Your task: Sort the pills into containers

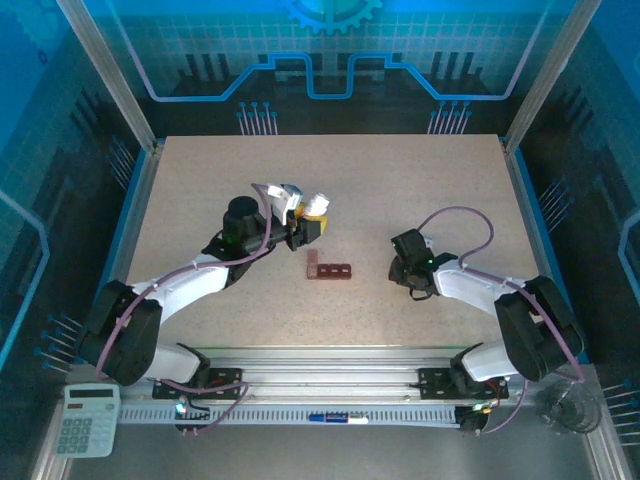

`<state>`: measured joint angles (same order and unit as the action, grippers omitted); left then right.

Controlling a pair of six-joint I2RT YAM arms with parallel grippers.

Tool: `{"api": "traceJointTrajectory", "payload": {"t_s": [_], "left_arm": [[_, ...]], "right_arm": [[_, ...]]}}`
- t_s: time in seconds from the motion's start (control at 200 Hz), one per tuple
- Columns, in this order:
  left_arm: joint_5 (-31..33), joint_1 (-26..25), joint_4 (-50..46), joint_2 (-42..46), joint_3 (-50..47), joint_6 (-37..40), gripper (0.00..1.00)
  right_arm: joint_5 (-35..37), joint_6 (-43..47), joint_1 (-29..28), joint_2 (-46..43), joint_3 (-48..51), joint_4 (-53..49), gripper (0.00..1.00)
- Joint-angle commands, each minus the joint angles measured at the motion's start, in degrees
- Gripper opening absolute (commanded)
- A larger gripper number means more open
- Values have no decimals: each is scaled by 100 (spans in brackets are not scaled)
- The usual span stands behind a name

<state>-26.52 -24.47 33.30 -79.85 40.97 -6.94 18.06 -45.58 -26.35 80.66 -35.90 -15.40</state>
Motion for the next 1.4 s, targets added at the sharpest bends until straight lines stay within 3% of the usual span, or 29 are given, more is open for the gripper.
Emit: {"api": "traceJointTrajectory", "payload": {"t_s": [0.0, 0.13, 0.335, 0.56, 0.745, 0.815, 1.041, 1.396], "left_arm": [[85, 42, 41, 169, -90, 147, 0], [73, 40, 194, 37, -73, 52, 0], [93, 40, 140, -31, 1, 30, 0], [282, 30, -419, 12, 64, 33, 0], [711, 34, -701, 121, -145, -242, 0], [914, 17, -701, 225, -318, -336, 0], [1630, -259, -771, 531, -579, -362, 0], [1787, -526, -654, 460, -368, -1057, 0]], "right_arm": [[174, -181, -77, -77, 70, -276, 47], [141, -148, -81, -83, 66, -356, 53], [-47, -71, -74, -217, 44, -405, 75], [-517, 51, -68, -970, -288, -625, 82], [-1202, 168, -107, -923, -848, -639, 89], [-1307, 220, -221, -727, -1155, -650, 100], [-1432, 388, -457, 61, -1856, -662, 100], [-1296, 359, -542, 854, -1995, -657, 100]]}}
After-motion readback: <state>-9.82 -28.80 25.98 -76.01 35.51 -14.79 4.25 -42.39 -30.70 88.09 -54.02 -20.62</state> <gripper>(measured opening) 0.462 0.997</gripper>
